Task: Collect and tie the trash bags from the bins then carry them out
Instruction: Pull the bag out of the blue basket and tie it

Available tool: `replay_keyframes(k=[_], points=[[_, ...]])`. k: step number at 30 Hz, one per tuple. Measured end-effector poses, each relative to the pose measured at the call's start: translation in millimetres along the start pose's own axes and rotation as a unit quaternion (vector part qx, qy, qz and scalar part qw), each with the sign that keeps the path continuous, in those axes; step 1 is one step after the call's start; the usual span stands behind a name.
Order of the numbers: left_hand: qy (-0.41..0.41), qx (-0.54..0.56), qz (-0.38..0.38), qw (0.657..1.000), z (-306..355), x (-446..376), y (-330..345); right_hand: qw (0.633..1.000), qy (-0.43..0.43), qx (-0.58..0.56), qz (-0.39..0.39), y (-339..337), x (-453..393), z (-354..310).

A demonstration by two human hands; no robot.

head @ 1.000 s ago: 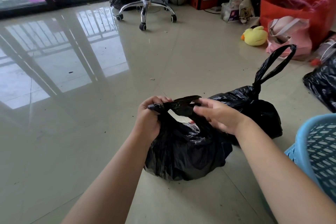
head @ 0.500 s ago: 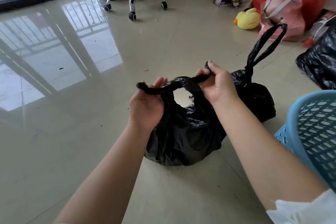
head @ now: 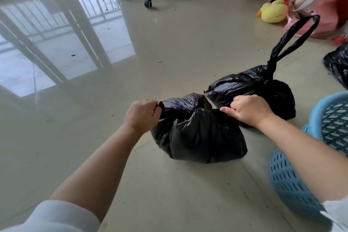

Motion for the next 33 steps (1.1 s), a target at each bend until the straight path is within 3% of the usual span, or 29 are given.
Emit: replay_keyframes(k=[2,7,11,15,17,18,20,21,23,25,29,33], points=[[0.01,-0.072,-0.017,0.997,-4.1,10.5,5.7,0.999,0.011,0.03,0.016,3.0,2.4,-0.8],[-0.008,-0.158,-0.019,0.987,-15.3,22.5,16.0,0.993,0.081,-0.023,-0.081,10.2,-0.1,-8.0],[0.0,-0.175,-0.068,0.982,-20.0,33.4,30.5,0.979,0.097,-0.041,-0.175,11.5,-5.3,-24.2],[-0.043,-0.208,-0.209,0.955,-33.4,43.3,38.3,0.968,0.064,-0.038,-0.238,5.3,-5.4,-38.3],[-0.161,-0.14,-0.346,0.914,-41.5,50.1,45.3,0.963,0.052,-0.033,-0.261,0.2,-8.0,-40.0],[-0.225,-0.076,-0.36,0.902,-43.9,50.7,47.5,0.958,0.051,-0.039,-0.278,-0.1,-9.0,-41.2],[-0.339,0.126,-0.319,0.876,-40.9,48.8,49.0,0.949,0.052,-0.06,-0.304,0.7,-8.2,-44.7],[-0.372,0.245,-0.29,0.847,-36.6,46.0,49.3,0.945,0.052,-0.066,-0.315,1.1,-7.2,-46.0],[-0.427,0.435,-0.235,0.757,-25.1,44.6,49.9,0.939,0.055,-0.076,-0.33,4.0,-4.7,-44.6],[-0.45,0.515,-0.16,0.712,-21.3,39.2,49.2,0.934,0.058,-0.08,-0.342,3.3,-2.6,-42.5],[-0.441,0.536,-0.011,0.72,-14.8,23.5,39.3,0.926,0.071,-0.096,-0.359,2.0,-1.0,-39.2],[-0.337,0.562,0.019,0.755,0.8,0.0,20.7,0.93,0.083,-0.117,-0.339,-1.6,-3.0,-35.6]])
Point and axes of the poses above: each hand's wrist, its own x-axis away from the middle knuckle, its own y-axis out of the palm, z = x × y, the point moved 4 cm from there along -x, towards the middle knuckle, and after that the axes turned 5 degrees about -z, right-handed, at the moved point
